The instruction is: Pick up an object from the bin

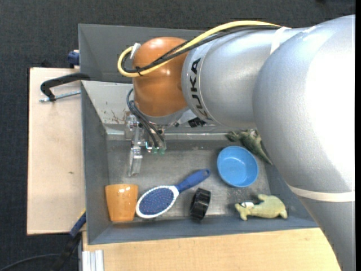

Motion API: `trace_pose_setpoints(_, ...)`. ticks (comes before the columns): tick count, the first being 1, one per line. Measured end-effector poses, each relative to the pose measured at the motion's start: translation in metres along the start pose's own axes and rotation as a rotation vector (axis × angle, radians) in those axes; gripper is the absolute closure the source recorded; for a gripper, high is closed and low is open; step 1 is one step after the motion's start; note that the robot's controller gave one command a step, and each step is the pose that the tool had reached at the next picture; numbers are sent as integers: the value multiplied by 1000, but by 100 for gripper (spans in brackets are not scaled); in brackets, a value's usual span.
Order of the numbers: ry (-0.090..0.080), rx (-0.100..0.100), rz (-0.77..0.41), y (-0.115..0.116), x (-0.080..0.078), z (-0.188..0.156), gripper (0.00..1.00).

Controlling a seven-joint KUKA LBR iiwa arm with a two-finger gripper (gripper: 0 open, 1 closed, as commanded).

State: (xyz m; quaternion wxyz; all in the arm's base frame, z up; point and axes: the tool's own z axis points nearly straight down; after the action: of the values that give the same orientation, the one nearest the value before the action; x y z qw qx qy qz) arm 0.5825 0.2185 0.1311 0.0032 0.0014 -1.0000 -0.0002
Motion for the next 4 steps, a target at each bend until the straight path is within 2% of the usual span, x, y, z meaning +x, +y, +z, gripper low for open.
trace_pose_setpoints(1, 0, 1, 76, 3, 9, 64, 0)
trace_pose_setpoints(2, -5, 1, -243, -42, 75, 44, 0)
trace_pose_setpoints(3, -12, 16, -352, 1, 81, 55, 0)
trace_pose_setpoints(4, -19, 14, -216, 1, 78, 53, 0)
